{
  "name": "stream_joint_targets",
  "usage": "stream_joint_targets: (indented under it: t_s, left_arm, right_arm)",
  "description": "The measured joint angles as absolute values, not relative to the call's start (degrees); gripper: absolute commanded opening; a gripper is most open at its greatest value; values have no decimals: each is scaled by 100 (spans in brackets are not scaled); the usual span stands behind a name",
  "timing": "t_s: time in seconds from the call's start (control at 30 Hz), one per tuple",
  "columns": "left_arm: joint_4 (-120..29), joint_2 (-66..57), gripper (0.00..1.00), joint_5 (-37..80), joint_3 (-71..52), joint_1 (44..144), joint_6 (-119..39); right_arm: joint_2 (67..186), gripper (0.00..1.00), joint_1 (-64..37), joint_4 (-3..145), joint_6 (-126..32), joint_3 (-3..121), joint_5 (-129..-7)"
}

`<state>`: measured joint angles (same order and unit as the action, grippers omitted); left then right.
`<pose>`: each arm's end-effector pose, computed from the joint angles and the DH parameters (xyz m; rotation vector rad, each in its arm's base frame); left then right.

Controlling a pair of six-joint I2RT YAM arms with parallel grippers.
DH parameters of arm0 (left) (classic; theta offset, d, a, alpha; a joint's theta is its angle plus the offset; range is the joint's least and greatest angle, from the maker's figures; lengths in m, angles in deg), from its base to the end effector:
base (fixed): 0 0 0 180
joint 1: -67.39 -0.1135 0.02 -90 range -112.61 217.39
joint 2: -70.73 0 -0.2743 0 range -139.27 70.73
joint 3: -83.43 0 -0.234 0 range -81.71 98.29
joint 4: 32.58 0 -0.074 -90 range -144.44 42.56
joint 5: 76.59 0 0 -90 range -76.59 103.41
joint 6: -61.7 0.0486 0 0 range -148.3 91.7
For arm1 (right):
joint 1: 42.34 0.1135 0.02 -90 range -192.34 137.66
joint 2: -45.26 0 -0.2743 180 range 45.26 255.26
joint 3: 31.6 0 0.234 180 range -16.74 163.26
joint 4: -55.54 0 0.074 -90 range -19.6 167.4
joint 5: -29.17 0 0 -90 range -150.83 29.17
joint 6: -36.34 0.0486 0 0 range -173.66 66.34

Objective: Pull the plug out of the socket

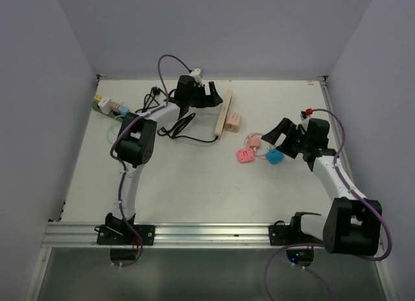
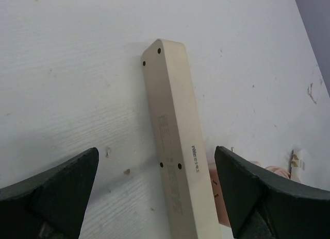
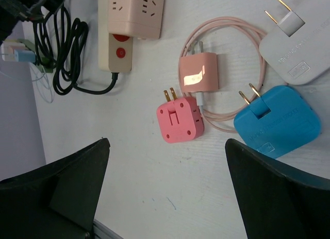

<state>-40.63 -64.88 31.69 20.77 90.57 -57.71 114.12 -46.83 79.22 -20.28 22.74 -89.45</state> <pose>0.4958 -0.2289 0.1788 0.0961 2.1231 -0.8868 0.2404 0.0045 0.2385 0.4671 2.2217 0.8294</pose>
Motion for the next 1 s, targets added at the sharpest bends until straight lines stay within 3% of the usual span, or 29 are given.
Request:
stream_joint_targets:
  t_s: [0.27,0.57,0.77,1.0]
  left_arm:
    - [-4163,-4296,98,2101,920,8766,-5493]
    - [-4415,-1979,100,-612,-89,8281,-5250]
    - [-5081,-2049,99,-1432,-561,7409,-5521]
    - [-5451,-2805,98,-1534,-653,6687,-5878]
  right_arm:
    - [11423,99,-4683,8042,-2183,2274,-9046]
    - [11443,99,-4683,8070,-2292,2274,-9192]
    - [11537,99,-4642,8070,-2310,2274,-9238]
    - [11537,99,-4609,8068,-2331,2274,-9253]
